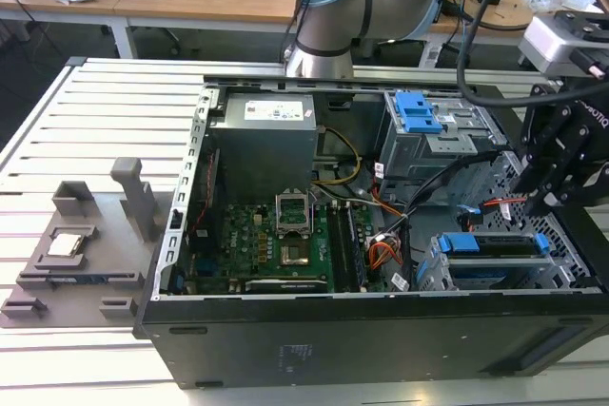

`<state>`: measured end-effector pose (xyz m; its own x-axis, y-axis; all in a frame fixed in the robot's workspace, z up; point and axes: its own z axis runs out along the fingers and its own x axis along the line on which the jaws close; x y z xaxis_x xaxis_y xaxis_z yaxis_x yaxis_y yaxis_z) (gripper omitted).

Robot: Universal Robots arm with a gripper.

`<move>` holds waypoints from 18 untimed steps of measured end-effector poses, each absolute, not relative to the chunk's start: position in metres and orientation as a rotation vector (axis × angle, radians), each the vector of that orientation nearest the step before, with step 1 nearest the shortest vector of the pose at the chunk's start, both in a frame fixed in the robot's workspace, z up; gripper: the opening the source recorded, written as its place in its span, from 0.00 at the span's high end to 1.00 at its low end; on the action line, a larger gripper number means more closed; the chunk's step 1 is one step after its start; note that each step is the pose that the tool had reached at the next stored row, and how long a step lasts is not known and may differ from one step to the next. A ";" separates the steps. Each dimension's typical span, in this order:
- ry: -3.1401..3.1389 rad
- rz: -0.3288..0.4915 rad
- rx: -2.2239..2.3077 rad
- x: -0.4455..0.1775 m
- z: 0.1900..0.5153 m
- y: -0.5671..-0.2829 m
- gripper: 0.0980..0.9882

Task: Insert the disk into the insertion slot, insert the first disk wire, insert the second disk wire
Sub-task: 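Insert the first disk wire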

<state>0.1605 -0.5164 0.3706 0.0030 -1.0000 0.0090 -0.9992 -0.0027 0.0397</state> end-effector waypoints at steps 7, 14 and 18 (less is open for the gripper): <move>-2.148 -0.028 2.241 0.171 0.369 -0.514 0.70; -2.081 -0.013 2.291 0.174 0.363 -0.507 0.70; -2.041 -0.011 2.325 0.175 0.360 -0.502 0.70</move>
